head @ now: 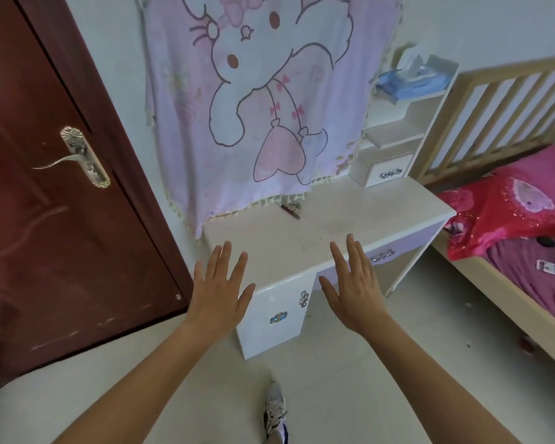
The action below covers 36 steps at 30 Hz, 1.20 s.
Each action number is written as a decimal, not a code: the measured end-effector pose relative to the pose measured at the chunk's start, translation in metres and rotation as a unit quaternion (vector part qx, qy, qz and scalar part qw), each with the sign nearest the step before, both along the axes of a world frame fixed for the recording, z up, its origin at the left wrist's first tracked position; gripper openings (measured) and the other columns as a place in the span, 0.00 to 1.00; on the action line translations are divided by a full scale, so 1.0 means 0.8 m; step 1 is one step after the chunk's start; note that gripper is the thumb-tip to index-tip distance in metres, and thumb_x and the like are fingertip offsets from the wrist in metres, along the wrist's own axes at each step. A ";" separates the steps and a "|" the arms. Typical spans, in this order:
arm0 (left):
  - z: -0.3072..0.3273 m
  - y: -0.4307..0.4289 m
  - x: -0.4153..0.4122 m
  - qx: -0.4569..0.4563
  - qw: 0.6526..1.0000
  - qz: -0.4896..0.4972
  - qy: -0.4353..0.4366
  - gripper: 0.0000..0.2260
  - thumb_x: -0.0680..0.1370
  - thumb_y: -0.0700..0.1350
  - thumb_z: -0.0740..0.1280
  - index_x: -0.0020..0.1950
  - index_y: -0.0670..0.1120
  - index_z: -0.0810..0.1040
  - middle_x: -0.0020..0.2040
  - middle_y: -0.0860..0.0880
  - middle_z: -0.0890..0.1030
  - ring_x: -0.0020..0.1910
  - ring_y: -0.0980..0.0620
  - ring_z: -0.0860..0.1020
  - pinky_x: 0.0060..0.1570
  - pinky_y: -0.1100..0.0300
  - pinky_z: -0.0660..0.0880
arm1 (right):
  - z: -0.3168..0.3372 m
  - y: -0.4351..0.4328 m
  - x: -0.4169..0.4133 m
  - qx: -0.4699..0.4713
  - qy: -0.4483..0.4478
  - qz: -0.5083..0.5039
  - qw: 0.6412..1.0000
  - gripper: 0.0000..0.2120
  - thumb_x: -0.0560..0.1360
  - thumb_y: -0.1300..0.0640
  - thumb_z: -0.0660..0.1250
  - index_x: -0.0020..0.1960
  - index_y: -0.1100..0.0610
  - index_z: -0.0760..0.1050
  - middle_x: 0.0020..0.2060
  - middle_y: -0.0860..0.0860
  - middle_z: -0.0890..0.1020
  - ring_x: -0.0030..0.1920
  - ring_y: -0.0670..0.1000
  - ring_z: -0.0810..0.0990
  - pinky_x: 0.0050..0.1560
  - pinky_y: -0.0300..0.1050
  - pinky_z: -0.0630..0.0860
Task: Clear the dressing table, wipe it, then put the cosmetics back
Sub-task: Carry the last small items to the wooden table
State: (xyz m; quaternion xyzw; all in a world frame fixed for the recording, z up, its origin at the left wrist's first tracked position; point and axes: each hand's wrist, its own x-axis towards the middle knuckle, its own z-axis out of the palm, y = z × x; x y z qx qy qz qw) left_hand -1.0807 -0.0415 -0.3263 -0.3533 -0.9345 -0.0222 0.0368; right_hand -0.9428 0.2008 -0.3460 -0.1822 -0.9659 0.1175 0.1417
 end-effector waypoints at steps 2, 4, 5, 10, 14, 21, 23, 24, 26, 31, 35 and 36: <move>-0.009 0.044 -0.054 -0.027 1.000 -0.003 -0.014 0.28 0.79 0.58 0.51 0.74 0.45 0.69 0.74 0.37 0.66 0.72 0.38 0.66 0.63 0.35 0.68 | 0.005 0.047 -0.046 0.011 -0.024 -0.014 1.000 0.33 0.81 0.47 0.61 0.80 0.55 0.51 0.79 0.59 0.50 0.78 0.62 0.52 0.74 0.58 0.56; -0.008 0.088 -0.108 -0.041 0.999 -0.009 -0.026 0.28 0.79 0.58 0.51 0.73 0.44 0.70 0.74 0.37 0.66 0.72 0.38 0.67 0.65 0.35 0.66 | 0.019 0.090 -0.090 0.011 -0.046 -0.029 0.998 0.35 0.80 0.49 0.63 0.80 0.55 0.50 0.79 0.60 0.52 0.78 0.62 0.53 0.74 0.60 0.58; -0.005 0.109 -0.134 -0.040 0.999 -0.009 -0.030 0.28 0.79 0.58 0.51 0.73 0.44 0.70 0.74 0.37 0.66 0.72 0.38 0.67 0.64 0.35 0.67 | 0.027 0.111 -0.111 0.014 -0.055 -0.030 0.998 0.36 0.80 0.49 0.63 0.80 0.55 0.49 0.79 0.59 0.52 0.78 0.62 0.53 0.75 0.60 0.57; 0.011 0.205 -0.234 -0.023 0.998 -0.013 -0.055 0.26 0.81 0.55 0.57 0.77 0.44 0.62 0.78 0.39 0.56 0.77 0.40 0.56 0.71 0.37 0.58 | 0.039 0.200 -0.204 0.002 -0.075 -0.043 0.996 0.31 0.81 0.53 0.59 0.80 0.55 0.49 0.79 0.58 0.52 0.77 0.60 0.56 0.74 0.57 0.62; -0.021 0.258 -0.272 -0.034 0.996 -0.009 -0.084 0.28 0.83 0.56 0.51 0.80 0.46 0.50 0.80 0.41 0.45 0.79 0.43 0.45 0.74 0.42 0.49 | 0.006 0.248 -0.257 -0.028 -0.107 0.026 0.994 0.29 0.81 0.60 0.55 0.80 0.56 0.49 0.79 0.55 0.55 0.76 0.57 0.58 0.70 0.54 0.67; -0.107 0.321 -0.287 -0.091 0.976 0.062 -0.185 0.29 0.83 0.56 0.51 0.80 0.47 0.46 0.80 0.43 0.40 0.79 0.45 0.42 0.76 0.44 0.47 | -0.080 0.321 -0.369 -0.048 -0.206 0.191 0.959 0.33 0.78 0.67 0.55 0.80 0.56 0.49 0.79 0.54 0.55 0.77 0.57 0.55 0.74 0.52 0.61; -0.127 0.336 -0.291 -0.111 0.964 0.094 -0.223 0.29 0.83 0.56 0.52 0.80 0.47 0.46 0.80 0.42 0.41 0.79 0.44 0.44 0.75 0.44 0.49 | -0.105 0.338 -0.404 -0.048 -0.241 0.263 0.933 0.36 0.75 0.68 0.57 0.80 0.56 0.49 0.79 0.52 0.55 0.77 0.57 0.55 0.74 0.51 0.60; -0.138 0.345 -0.294 -0.113 0.958 0.113 -0.238 0.29 0.83 0.56 0.52 0.80 0.47 0.46 0.80 0.42 0.42 0.79 0.44 0.45 0.75 0.45 0.51 | -0.119 0.346 -0.421 -0.044 -0.260 0.301 0.917 0.38 0.74 0.68 0.58 0.80 0.55 0.48 0.79 0.52 0.53 0.78 0.57 0.53 0.75 0.51 0.59; -0.158 0.364 -0.295 -0.120 0.945 0.148 -0.266 0.30 0.82 0.56 0.54 0.80 0.46 0.48 0.80 0.41 0.45 0.78 0.43 0.48 0.74 0.45 0.55 | -0.148 0.361 -0.447 -0.028 -0.292 0.371 0.881 0.41 0.72 0.69 0.59 0.80 0.55 0.45 0.80 0.51 0.49 0.78 0.57 0.50 0.75 0.52 0.57; -0.192 0.424 -0.295 -0.075 0.909 0.272 -0.307 0.31 0.80 0.58 0.58 0.78 0.45 0.54 0.76 0.41 0.60 0.73 0.41 0.62 0.67 0.47 0.67 | -0.211 0.393 -0.482 0.014 -0.305 0.468 0.829 0.40 0.73 0.67 0.59 0.80 0.57 0.46 0.79 0.53 0.51 0.78 0.56 0.49 0.76 0.54 0.55; -0.212 0.472 -0.303 -0.026 0.895 0.337 -0.292 0.29 0.78 0.61 0.60 0.72 0.44 0.64 0.63 0.42 0.71 0.61 0.42 0.71 0.54 0.50 0.74 | -0.223 0.427 -0.475 -0.001 -0.259 0.447 0.856 0.30 0.77 0.60 0.62 0.77 0.57 0.60 0.75 0.54 0.65 0.75 0.58 0.63 0.73 0.57 0.62; -0.215 0.483 -0.305 -0.025 0.894 0.348 -0.282 0.28 0.78 0.63 0.60 0.69 0.43 0.66 0.61 0.43 0.72 0.59 0.43 0.72 0.51 0.50 0.75 | -0.224 0.436 -0.468 -0.006 -0.251 0.435 0.865 0.28 0.77 0.59 0.62 0.76 0.56 0.62 0.73 0.54 0.68 0.73 0.58 0.65 0.72 0.57 0.64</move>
